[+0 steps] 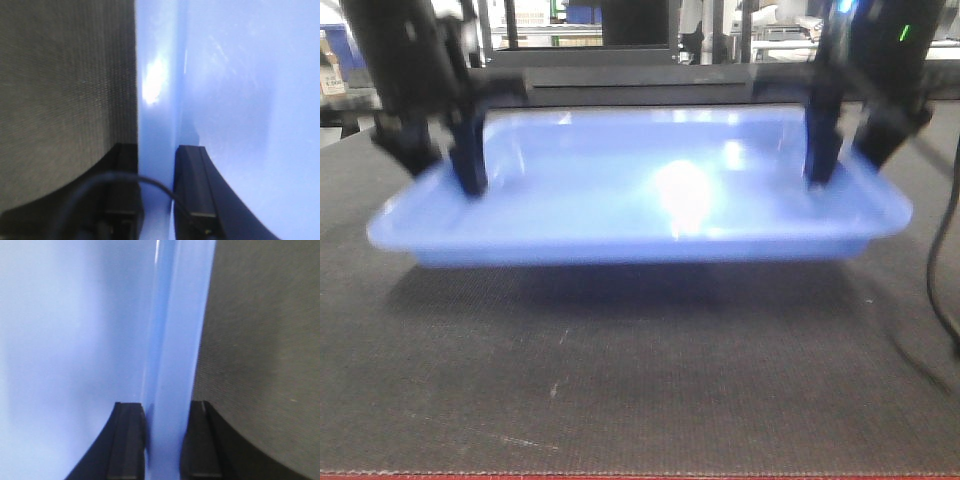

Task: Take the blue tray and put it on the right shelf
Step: 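Lift the tray with both grippers above the table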

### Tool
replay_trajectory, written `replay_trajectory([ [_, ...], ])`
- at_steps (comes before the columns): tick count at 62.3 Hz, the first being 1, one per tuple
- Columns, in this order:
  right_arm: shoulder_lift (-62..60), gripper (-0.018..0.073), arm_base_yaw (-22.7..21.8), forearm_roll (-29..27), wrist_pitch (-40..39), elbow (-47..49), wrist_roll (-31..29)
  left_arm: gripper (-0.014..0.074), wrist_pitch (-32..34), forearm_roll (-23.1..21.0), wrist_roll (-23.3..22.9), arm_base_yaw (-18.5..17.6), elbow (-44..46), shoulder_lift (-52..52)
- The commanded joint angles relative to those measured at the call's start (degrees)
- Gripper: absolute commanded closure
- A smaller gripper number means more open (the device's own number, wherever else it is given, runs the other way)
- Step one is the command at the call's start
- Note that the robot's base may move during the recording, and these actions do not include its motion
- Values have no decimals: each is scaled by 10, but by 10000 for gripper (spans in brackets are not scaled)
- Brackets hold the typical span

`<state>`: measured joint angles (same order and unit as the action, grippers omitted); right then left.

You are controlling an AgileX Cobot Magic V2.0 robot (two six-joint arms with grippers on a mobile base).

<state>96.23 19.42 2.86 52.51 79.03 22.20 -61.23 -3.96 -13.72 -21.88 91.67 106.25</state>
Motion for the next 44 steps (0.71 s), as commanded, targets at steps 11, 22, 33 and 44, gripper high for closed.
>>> replay_trajectory([
  [11,-137,503,0,18,29,18,-6,644,-57,53,3,-15,21,-139],
  [22,-196,503,0,24,71,18,-6,644,-88,73,-13,-45,23,-203],
  [33,-247,503,2,28,118,18,-7,644,-125,73,-38,-60,23,-242],
  [44,-265,503,25,55,138,17,-7,644,-155,70,-40,-69,23,-243],
])
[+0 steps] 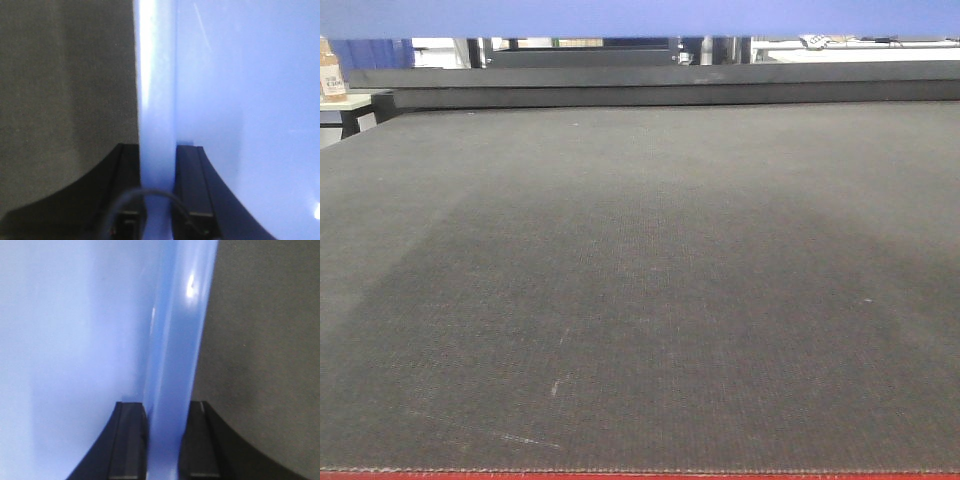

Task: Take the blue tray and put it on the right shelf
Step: 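Lift the tray with both grippers above the table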

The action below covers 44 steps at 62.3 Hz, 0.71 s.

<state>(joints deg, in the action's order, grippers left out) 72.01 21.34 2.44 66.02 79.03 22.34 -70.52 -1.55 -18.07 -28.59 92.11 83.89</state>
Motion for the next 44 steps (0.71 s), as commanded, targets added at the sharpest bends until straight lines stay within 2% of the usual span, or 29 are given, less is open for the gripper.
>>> replay_trajectory([
  [1,-23,503,9,61,4,17,-8,644,-62,44,4,-2,18,-19],
  [8,-23,503,22,63,9,17,-8,644,-62,23,4,-6,18,-16],
  [23,-23,503,26,63,0,17,-8,644,-62,19,4,-8,18,-16],
  [44,-23,503,26,63,0,17,-8,645,-62,-38,4,-8,18,-16],
])
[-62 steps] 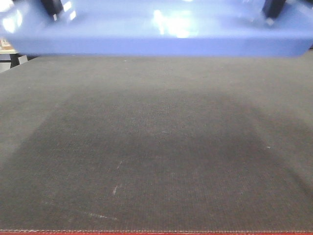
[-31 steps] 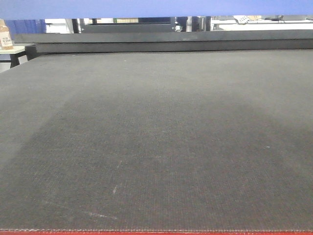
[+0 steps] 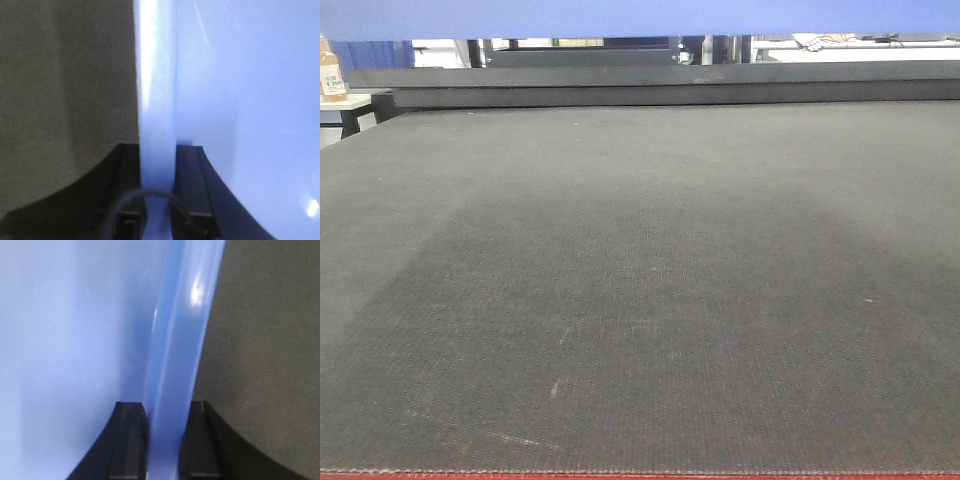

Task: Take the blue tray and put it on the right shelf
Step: 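Lift the tray with both grippers above the table, then hold the tray raised in both grippers while the base turns away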

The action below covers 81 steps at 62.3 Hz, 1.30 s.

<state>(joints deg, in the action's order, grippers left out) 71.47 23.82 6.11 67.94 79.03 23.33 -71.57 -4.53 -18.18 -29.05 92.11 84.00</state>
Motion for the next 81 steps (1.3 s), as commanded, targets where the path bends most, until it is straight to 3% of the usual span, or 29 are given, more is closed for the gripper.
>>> replay_trajectory([
  [1,-18,503,1,26,-19,17,-18,645,-51,-10,5,-4,18,-17],
  [81,-18,503,1,26,-19,17,-18,645,-51,-14,5,-4,18,-17],
])
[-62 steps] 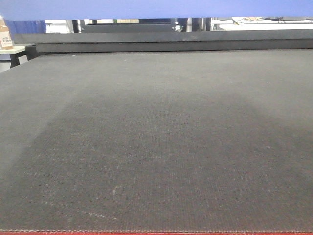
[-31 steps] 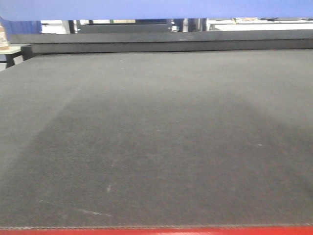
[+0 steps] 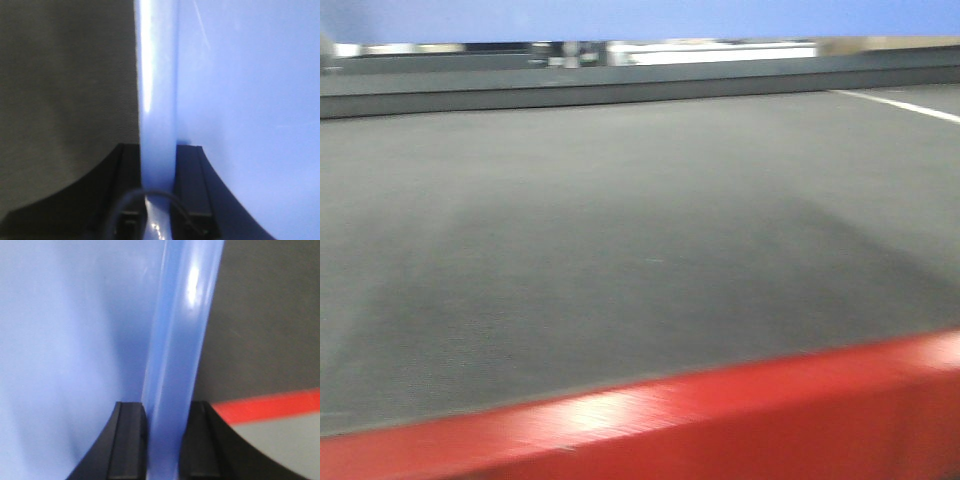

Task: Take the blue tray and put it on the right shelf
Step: 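Hold the tray raised in both grippers while the base turns away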

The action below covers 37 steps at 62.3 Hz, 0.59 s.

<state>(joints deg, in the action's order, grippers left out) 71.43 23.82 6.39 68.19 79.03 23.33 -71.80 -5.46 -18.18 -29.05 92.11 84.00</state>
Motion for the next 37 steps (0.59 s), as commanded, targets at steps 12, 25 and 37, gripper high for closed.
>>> replay_trajectory([
  [12,-17,503,1,23,-21,17,-18,645,-49,-5,5,-4,18,-17],
  [25,-17,503,1,23,-21,17,-18,645,-49,-5,5,-4,18,-17],
  [37,-17,503,1,23,-21,17,-18,645,-49,-5,5,-4,18,-17],
])
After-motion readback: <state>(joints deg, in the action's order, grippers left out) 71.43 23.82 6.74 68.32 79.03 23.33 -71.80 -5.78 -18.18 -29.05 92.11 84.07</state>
